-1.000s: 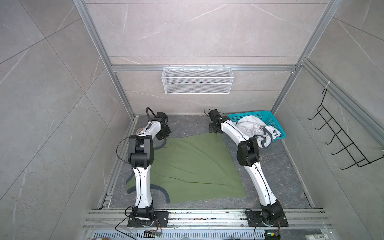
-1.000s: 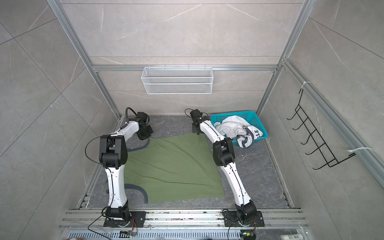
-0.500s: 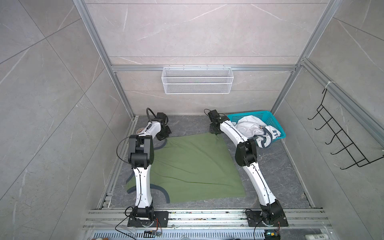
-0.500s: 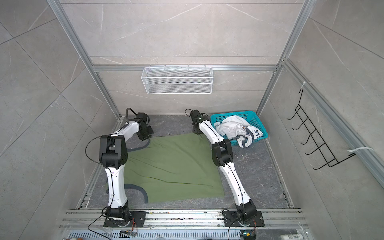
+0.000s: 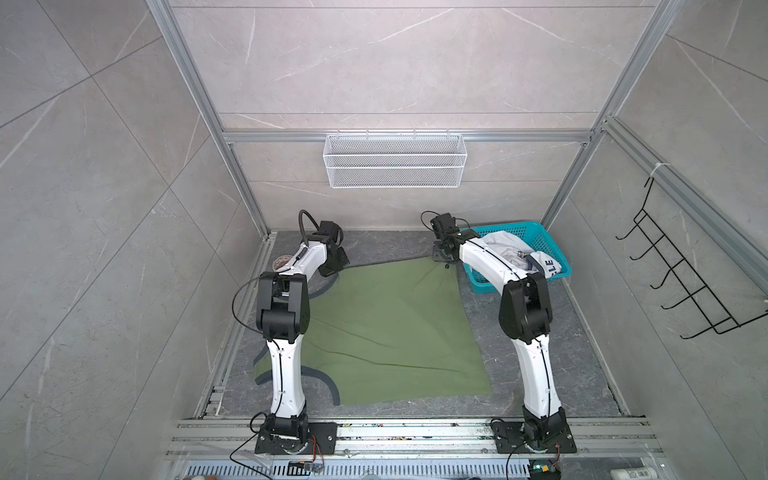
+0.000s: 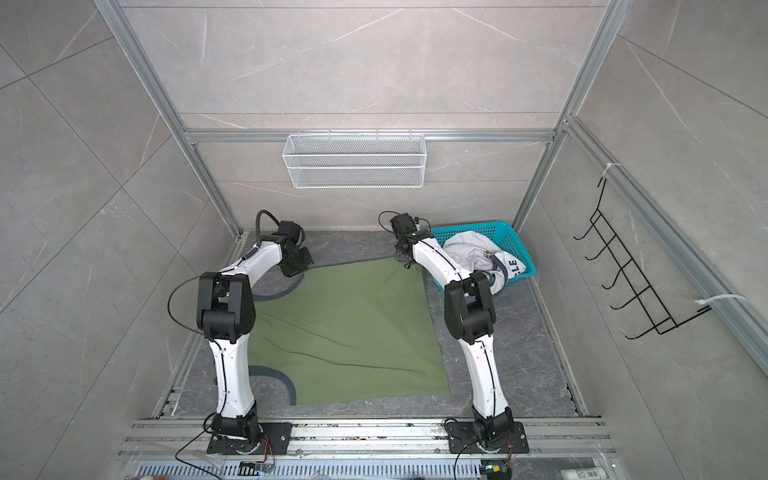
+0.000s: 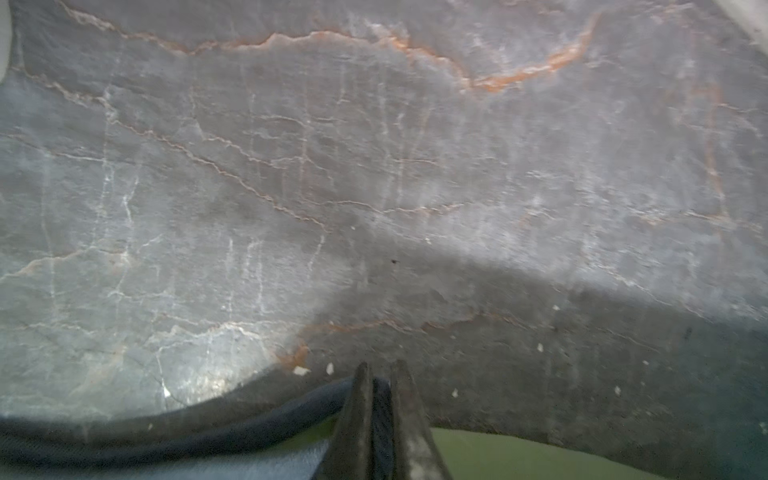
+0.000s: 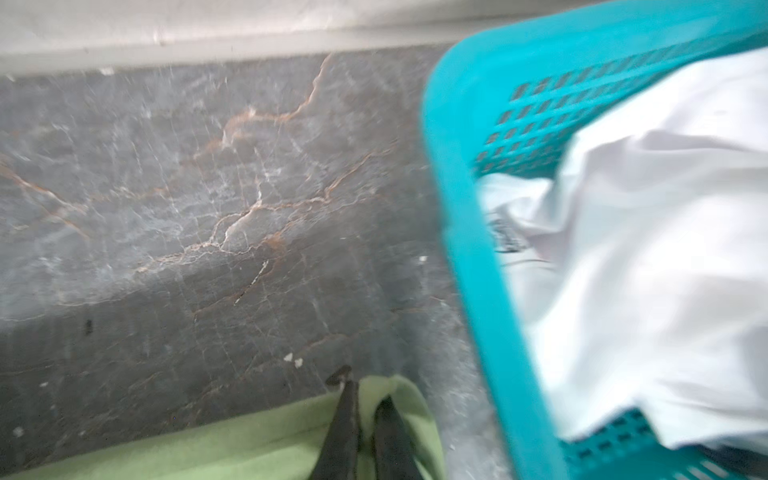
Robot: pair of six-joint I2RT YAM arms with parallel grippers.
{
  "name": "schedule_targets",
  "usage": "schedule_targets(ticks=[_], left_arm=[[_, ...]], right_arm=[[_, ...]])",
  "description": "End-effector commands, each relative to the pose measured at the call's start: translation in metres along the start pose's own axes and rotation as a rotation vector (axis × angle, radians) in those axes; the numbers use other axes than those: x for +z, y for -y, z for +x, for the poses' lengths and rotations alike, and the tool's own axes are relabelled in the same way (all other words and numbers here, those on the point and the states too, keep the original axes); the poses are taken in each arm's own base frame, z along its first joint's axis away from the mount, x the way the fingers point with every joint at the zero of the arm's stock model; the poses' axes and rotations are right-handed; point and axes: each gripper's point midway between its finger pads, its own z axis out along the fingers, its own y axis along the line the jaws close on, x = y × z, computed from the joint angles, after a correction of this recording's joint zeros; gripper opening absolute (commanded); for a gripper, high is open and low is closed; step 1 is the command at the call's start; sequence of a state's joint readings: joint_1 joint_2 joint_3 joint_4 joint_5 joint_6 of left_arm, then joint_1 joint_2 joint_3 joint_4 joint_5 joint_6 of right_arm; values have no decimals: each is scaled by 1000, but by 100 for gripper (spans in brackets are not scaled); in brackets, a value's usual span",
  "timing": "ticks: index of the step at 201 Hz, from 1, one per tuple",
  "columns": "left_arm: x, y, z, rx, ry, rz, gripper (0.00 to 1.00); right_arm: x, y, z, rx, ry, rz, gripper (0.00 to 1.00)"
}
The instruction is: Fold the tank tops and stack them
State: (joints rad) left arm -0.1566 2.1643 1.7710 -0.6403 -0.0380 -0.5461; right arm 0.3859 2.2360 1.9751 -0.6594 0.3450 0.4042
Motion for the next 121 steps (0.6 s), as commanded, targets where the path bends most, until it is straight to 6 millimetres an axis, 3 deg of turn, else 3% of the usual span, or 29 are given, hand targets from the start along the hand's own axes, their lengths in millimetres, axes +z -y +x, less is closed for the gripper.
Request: schedule_targets(ticks=[1,48,72,121], left_arm=[[-33,-3,-8,0,71,-28,0],[-59,-3,14,2,107,-54,0],[-64,-3,30,15,101,-52,0],[-68,-8,61,19,90,-53,0]], right_arm=[[-7,5,-8,55,53,-46,10],[-16,9,12,103,39,-104,10],[-25,13,17,120,50,-124,10],[-39,19,46,161,32,-179,10]])
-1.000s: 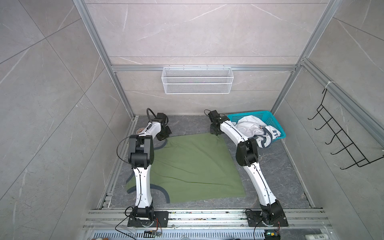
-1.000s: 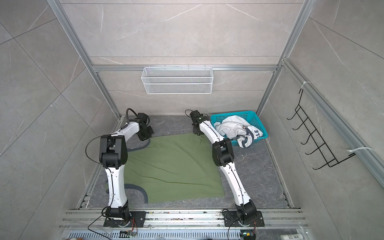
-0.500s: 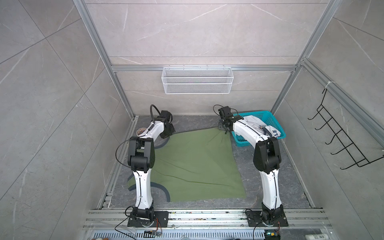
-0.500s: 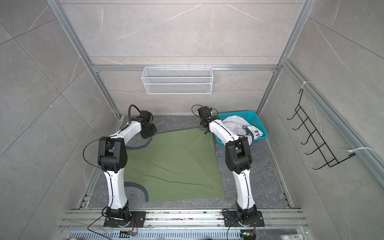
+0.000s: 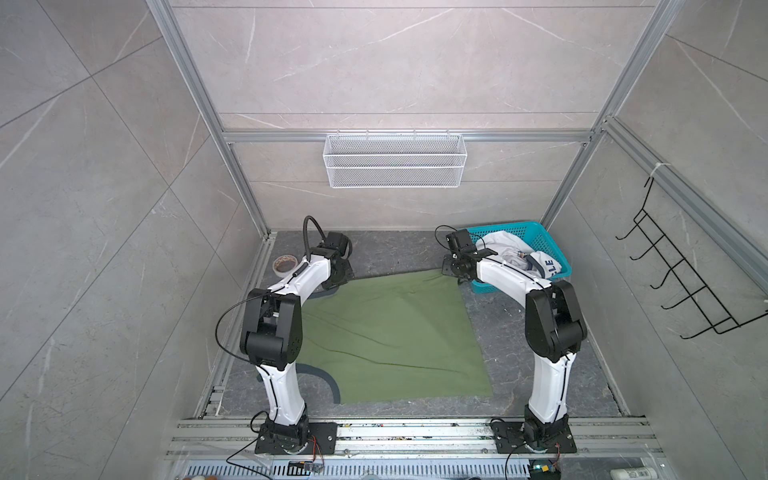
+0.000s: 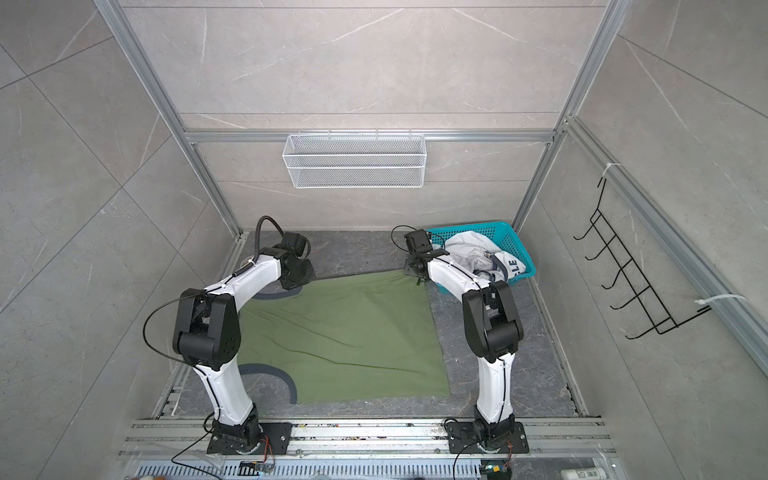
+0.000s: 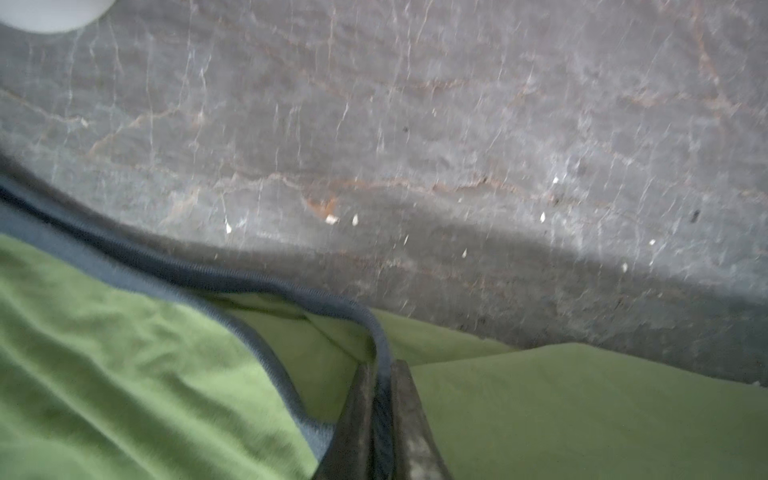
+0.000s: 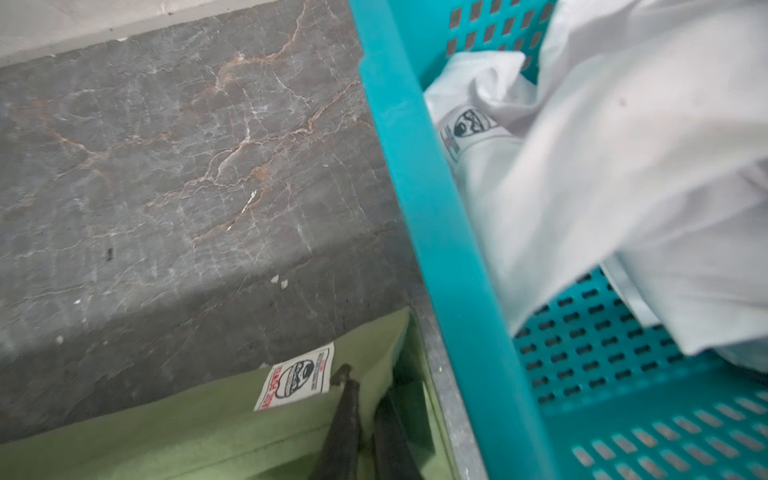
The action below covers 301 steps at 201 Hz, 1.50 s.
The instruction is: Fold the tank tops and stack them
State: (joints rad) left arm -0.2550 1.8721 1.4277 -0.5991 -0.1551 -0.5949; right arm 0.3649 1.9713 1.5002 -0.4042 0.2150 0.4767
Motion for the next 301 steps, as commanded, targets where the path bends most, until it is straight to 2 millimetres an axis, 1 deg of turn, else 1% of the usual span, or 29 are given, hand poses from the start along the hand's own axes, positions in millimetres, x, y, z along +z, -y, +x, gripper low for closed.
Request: schedule_targets(ticks=[1,15,35,67,88,120,145,189,209,222,232,245,251,260,283,301], left_arm=[[-17,0,-1,-23,50,11,0],[-18,0,9,-13,42,9,0],[-20,-9,27,-22,35,6,0],[-30,-12,50,-23,35,26,0],[-36,-11,65,-12,32,38,0],[-47,-20,81,-6,46,20,0],[-46,-26,94,-2,36,12,0],[-35,-32,114,4,-5,-7,2],[-31,-37,119,6,-14,-22,4],[-30,-40,122,6,-17,-28,9],[-31,-41,122,8,-15,-33,10],[-34,-44,121,10,-7,-44,13],[-35,-45,120,12,-4,-48,15],[-39,-46,117,14,5,-52,21],[-52,-49,111,14,41,-54,26],[-66,-53,106,11,79,-53,35]], right_arm=[[-20,-1,-5,57,47,-58,10],[-25,3,3,66,43,-64,10],[-31,8,17,80,34,-76,10],[-40,18,41,91,22,-97,11],[-46,27,50,90,34,-90,11],[-50,35,65,84,23,-88,11],[-51,40,80,90,7,-93,11],[-44,47,107,103,-41,-93,14],[-43,49,118,111,-62,-98,16],[-44,50,123,112,-74,-102,19],[-46,51,126,112,-81,-104,21],[-50,51,129,111,-87,-114,28],[-52,52,130,110,-88,-113,31],[-56,53,132,107,-91,-111,37],[-69,57,130,99,-81,-110,48],[-78,60,126,94,-71,-99,50]])
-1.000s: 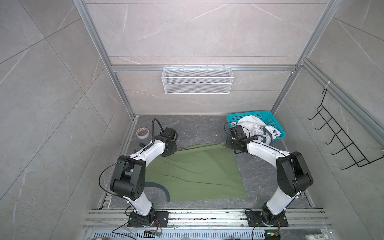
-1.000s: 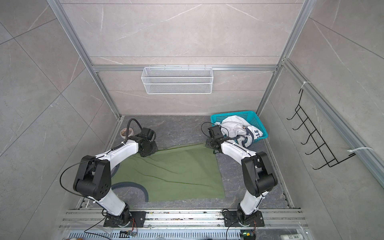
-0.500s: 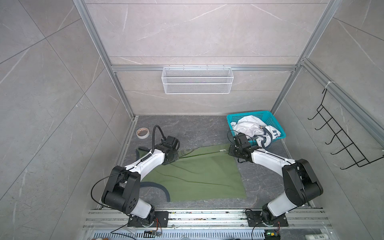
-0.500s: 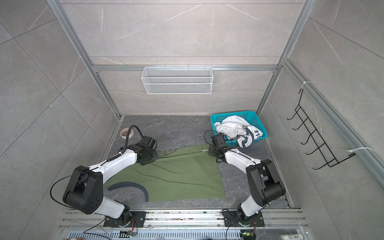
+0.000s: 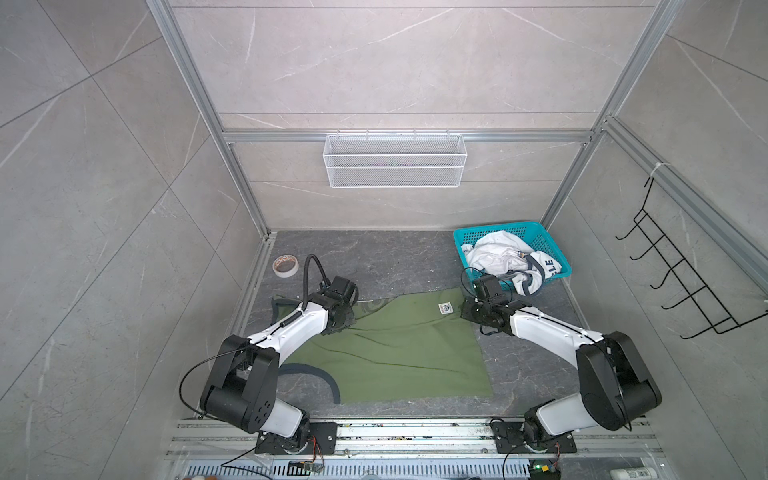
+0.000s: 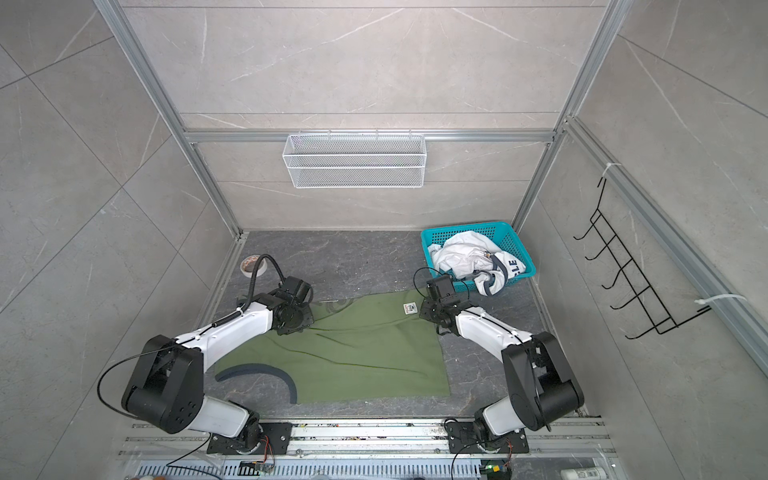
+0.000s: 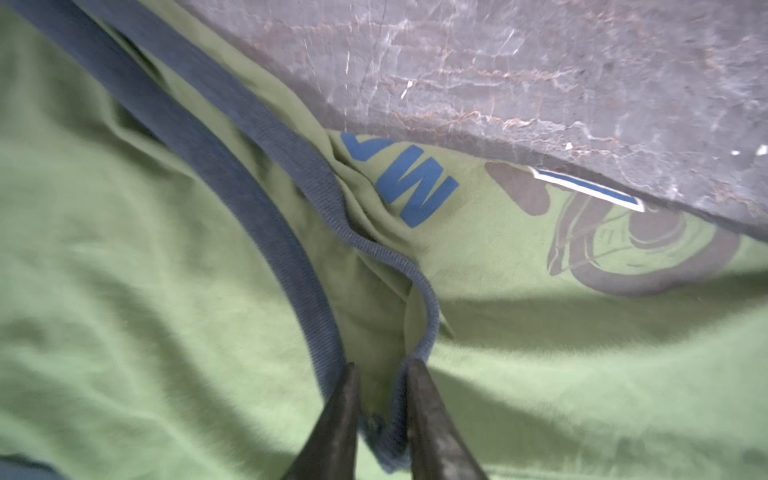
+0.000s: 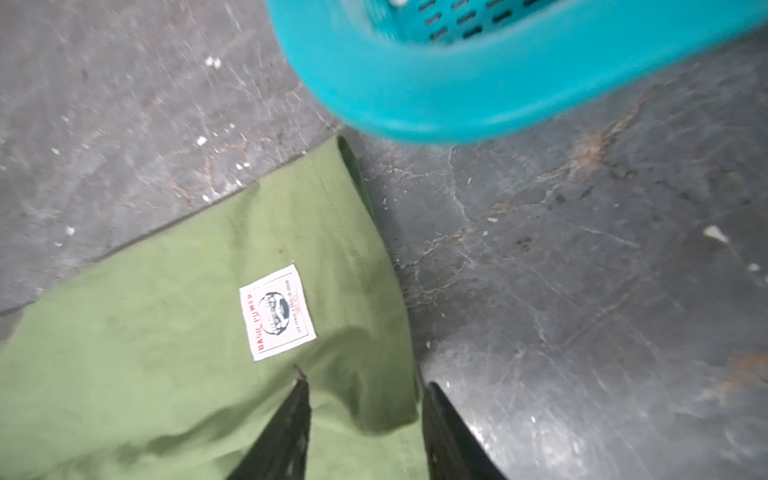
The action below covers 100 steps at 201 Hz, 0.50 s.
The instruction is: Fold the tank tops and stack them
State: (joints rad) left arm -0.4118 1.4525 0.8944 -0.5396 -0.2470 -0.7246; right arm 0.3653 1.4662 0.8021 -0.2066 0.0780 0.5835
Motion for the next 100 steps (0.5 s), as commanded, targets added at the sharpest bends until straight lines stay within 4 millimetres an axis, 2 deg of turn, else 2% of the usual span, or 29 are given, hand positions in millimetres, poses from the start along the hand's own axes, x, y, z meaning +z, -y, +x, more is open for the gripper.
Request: schedule_targets(ticks=[1,30,74,100], left_arm=[[-27,-10,-15,-13,85,-12,36],[-36,-4,-16,-17,78,17,43],[-16,0,4,-22,-24,1,52],[-5,5,9,-19,-53,14,54]], right_arm=[[-15,6,3,-11,-6,23,50],[-13,6,3,-1,-36,41,51],[2,7,16,69,-124,67,54],[8,8,19,81,-147,81,55]])
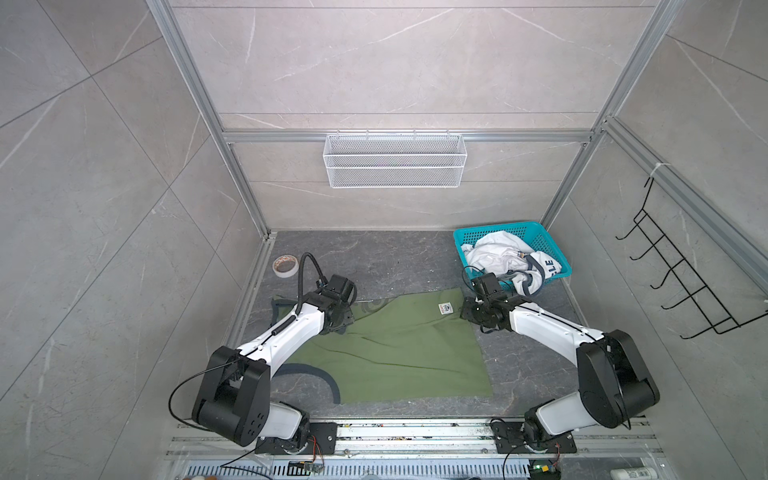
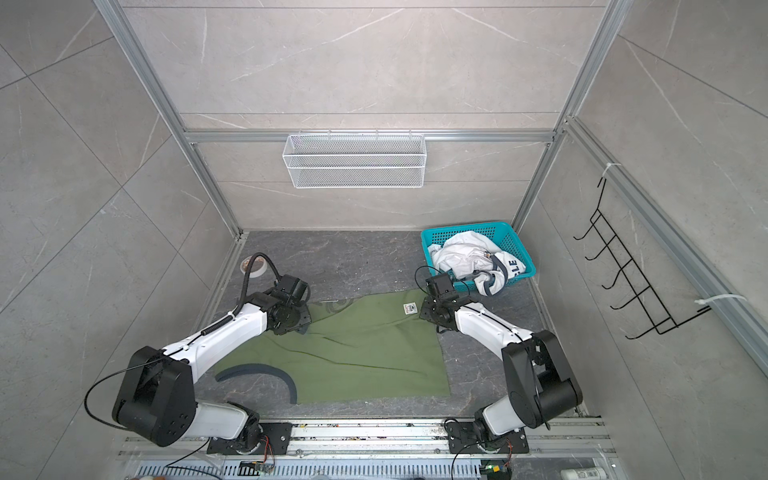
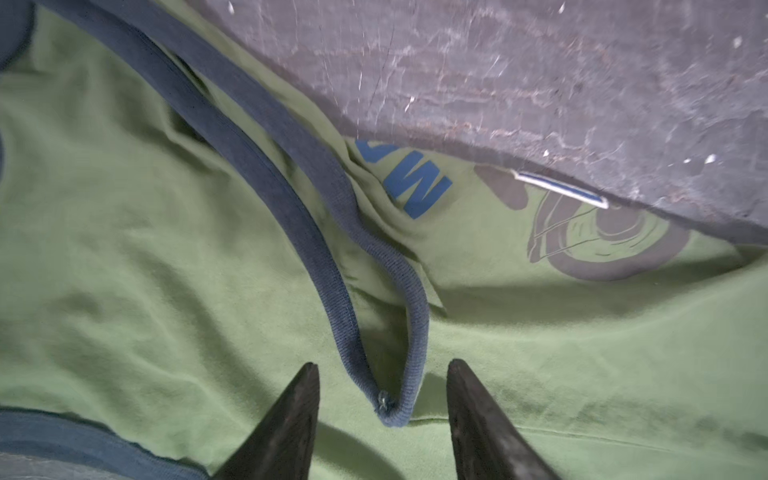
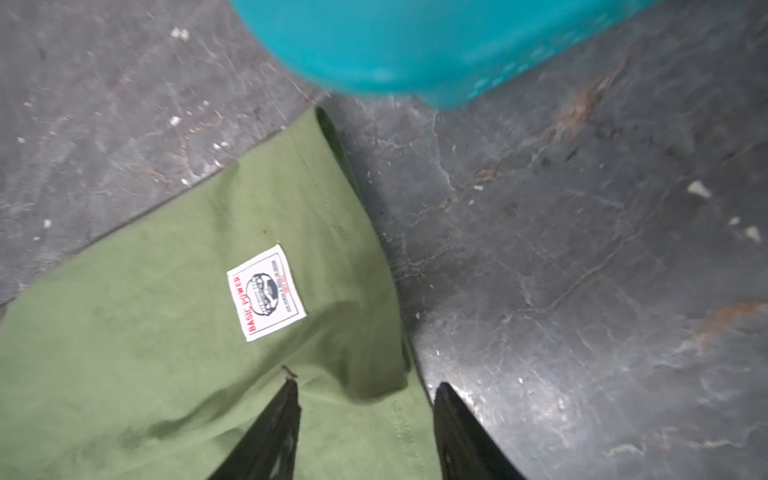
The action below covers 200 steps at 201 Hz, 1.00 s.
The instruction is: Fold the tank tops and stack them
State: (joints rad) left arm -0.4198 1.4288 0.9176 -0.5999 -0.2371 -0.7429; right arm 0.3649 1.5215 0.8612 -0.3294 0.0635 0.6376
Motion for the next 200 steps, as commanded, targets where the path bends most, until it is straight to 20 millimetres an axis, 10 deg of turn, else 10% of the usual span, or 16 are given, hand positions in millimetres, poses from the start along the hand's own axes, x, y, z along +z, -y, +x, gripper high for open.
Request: schedule_targets(ticks=[1,106,200], left_arm=[[6,5,7,-9,-37,13,54],[24,-3,23,0,-71,-12,24],[23,-3,21,-1,-55,-9,9]], right_arm=[[3,2,4,35,-42,24,55],[16,6,13,21,-77,29,38],[18,-9,7,-41,-80,-32,47]])
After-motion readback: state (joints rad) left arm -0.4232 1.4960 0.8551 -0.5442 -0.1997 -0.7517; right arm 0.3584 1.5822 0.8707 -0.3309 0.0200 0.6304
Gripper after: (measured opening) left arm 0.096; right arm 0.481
